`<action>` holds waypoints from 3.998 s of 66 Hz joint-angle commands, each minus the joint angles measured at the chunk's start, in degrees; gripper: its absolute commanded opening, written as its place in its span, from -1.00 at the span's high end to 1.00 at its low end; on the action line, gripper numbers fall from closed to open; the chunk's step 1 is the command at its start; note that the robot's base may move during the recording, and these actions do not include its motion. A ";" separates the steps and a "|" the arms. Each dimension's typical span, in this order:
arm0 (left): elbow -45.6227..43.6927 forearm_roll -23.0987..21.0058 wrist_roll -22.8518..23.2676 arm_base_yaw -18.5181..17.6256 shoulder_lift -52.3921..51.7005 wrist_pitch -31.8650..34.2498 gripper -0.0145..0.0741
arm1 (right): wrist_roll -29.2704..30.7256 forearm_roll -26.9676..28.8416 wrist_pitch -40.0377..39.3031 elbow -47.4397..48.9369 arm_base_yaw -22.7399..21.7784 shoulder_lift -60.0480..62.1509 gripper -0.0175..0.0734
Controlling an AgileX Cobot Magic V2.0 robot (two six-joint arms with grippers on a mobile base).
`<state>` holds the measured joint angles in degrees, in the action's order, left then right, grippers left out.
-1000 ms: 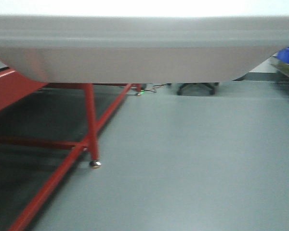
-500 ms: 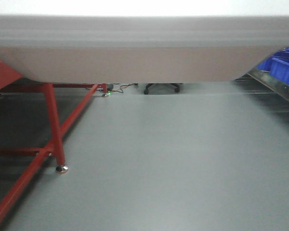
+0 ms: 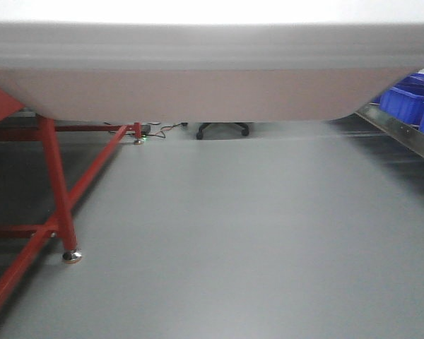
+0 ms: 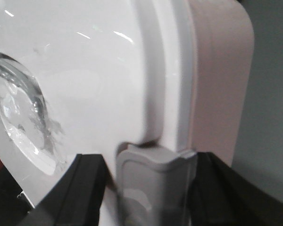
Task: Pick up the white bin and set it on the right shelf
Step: 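Hold the bin with both grippers while the base turns away, then carry the bin with both grippers toward the metal shelf rack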
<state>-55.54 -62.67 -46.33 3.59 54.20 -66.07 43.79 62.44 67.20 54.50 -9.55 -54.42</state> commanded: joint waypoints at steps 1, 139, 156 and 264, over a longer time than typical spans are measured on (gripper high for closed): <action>-1.83 -9.50 -0.80 -0.90 -0.96 -7.07 0.13 | 0.37 11.43 2.77 1.58 0.59 0.94 -0.23; -1.83 -9.50 -0.80 -0.90 -0.96 -7.07 0.13 | 0.37 11.43 2.77 1.58 0.59 0.94 -0.23; -1.83 -9.50 -0.80 -0.90 -0.96 -7.07 0.13 | 0.37 11.43 2.77 1.58 0.59 0.94 -0.23; -1.83 -9.50 -0.80 -0.90 -0.96 -7.07 0.13 | 0.37 11.43 2.82 1.58 0.59 0.94 -0.23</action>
<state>-55.54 -62.57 -46.23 3.59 54.20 -66.07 43.89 62.44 67.20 54.50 -9.55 -54.42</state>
